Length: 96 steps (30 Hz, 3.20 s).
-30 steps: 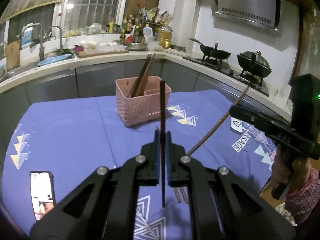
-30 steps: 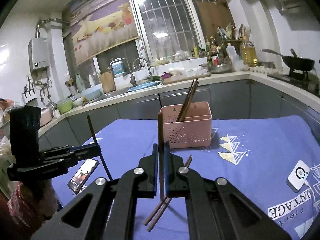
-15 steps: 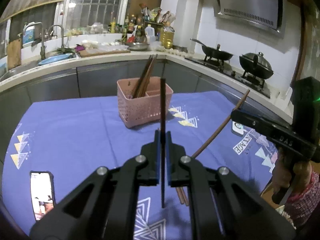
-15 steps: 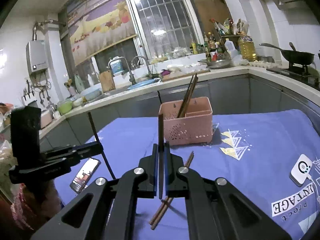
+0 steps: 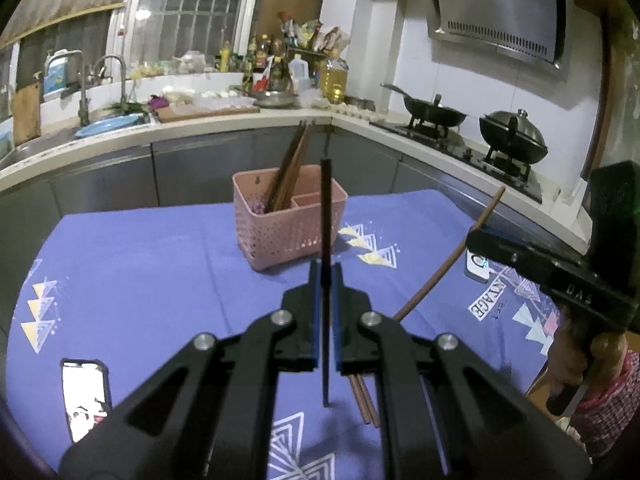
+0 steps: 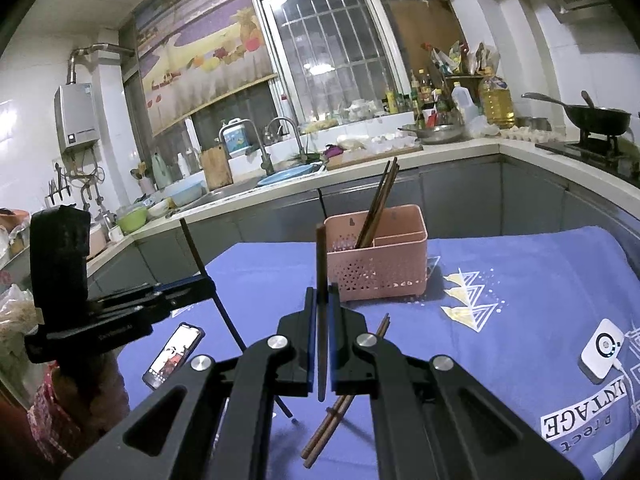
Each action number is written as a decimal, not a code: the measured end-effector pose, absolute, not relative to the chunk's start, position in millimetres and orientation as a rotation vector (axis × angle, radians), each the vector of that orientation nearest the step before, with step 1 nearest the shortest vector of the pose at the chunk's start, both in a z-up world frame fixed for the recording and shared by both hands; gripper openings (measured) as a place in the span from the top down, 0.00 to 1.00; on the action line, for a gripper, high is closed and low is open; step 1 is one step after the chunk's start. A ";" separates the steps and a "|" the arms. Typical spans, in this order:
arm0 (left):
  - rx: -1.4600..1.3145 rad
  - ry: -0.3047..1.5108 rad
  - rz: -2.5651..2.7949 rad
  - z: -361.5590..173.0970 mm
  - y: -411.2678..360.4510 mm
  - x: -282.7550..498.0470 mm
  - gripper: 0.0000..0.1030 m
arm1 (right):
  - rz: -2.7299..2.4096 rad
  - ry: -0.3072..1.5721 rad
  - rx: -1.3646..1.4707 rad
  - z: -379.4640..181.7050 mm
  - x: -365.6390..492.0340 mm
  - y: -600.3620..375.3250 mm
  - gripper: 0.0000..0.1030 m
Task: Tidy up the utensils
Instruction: 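Carry both chopsticks upright over the pink caddy and open both tools, then grasp a chopstick with the left tool while the right tool grasps the last one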
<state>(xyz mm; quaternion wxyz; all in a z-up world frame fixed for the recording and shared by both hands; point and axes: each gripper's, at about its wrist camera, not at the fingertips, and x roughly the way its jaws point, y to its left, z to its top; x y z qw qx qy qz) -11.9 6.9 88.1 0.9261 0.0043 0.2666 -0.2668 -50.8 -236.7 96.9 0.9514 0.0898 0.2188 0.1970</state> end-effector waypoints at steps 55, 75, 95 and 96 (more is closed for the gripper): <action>-0.016 0.822 -0.453 -15.8 -4.5 29.9 0.56 | 0.309 0.905 0.167 -48.8 2.3 -193.4 0.82; 0.017 0.890 -0.470 -38.0 -26.4 13.4 0.56 | 0.221 0.888 0.132 -47.1 -2.6 -194.0 0.83; 0.186 0.936 -0.450 -63.4 -36.2 -8.1 0.94 | 0.265 0.932 0.238 -47.1 55.8 -212.8 0.83; 0.187 0.940 -0.443 -63.6 -26.6 -17.1 0.94 | 0.262 0.938 0.228 -48.8 61.8 -210.7 0.83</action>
